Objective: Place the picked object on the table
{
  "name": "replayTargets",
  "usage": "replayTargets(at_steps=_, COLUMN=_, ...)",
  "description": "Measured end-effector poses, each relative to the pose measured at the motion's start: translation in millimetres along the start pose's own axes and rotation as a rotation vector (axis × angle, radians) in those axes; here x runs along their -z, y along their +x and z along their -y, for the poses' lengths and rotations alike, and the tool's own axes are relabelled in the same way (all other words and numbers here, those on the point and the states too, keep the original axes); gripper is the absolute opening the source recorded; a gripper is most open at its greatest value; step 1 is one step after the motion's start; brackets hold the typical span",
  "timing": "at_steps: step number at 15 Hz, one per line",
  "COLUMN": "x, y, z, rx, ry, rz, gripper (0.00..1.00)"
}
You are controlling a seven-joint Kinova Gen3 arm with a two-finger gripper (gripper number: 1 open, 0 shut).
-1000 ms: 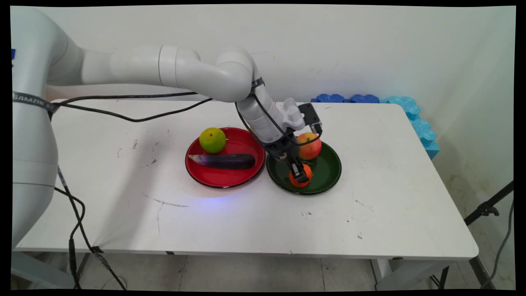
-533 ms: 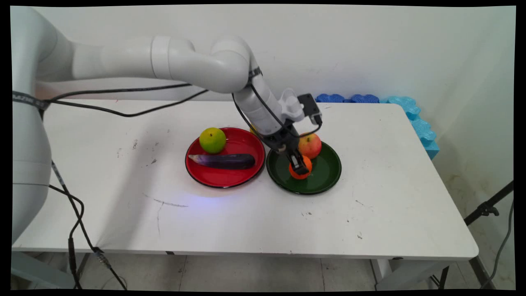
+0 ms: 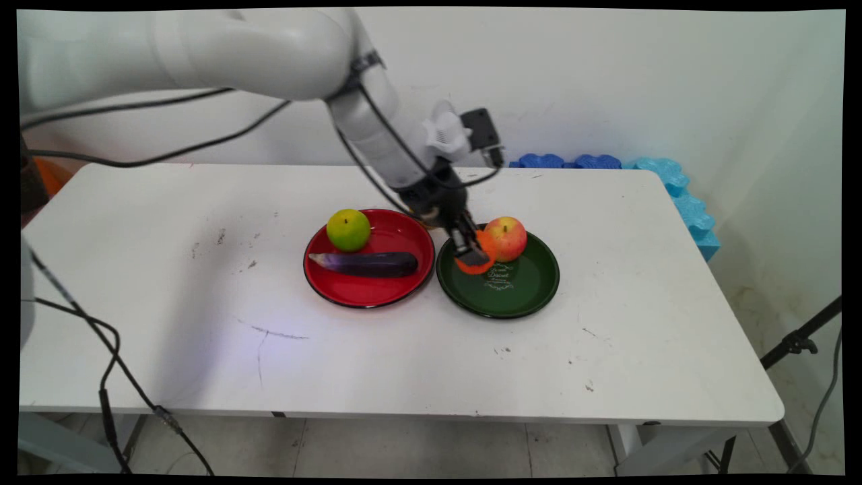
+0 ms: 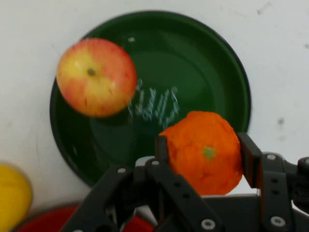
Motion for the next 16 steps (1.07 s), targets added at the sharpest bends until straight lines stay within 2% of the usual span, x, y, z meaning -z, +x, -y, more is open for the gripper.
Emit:
replayTargets(at_steps=2, x=20.7, y=-17.1, z=-5.1, rx=-0.01, ry=-0.007, rz=0.013, gripper=0.0)
replayTargets(at_steps=7, x=41.4, y=-58.7, z=-19.5, rx=-0.035, ry=-0.027, rz=0.046, gripper=0.0)
replayTargets(at_steps=12, x=16.1, y=-96.5, z=-33.1, rx=-0.081, ry=-0.049, rz=0.049, gripper=0.0)
replayTargets(at_steps=16, x=-8.3, y=-108.9, z=-35.2, rx=-0.09, ry=-0.052, rz=0.044, gripper=0.0)
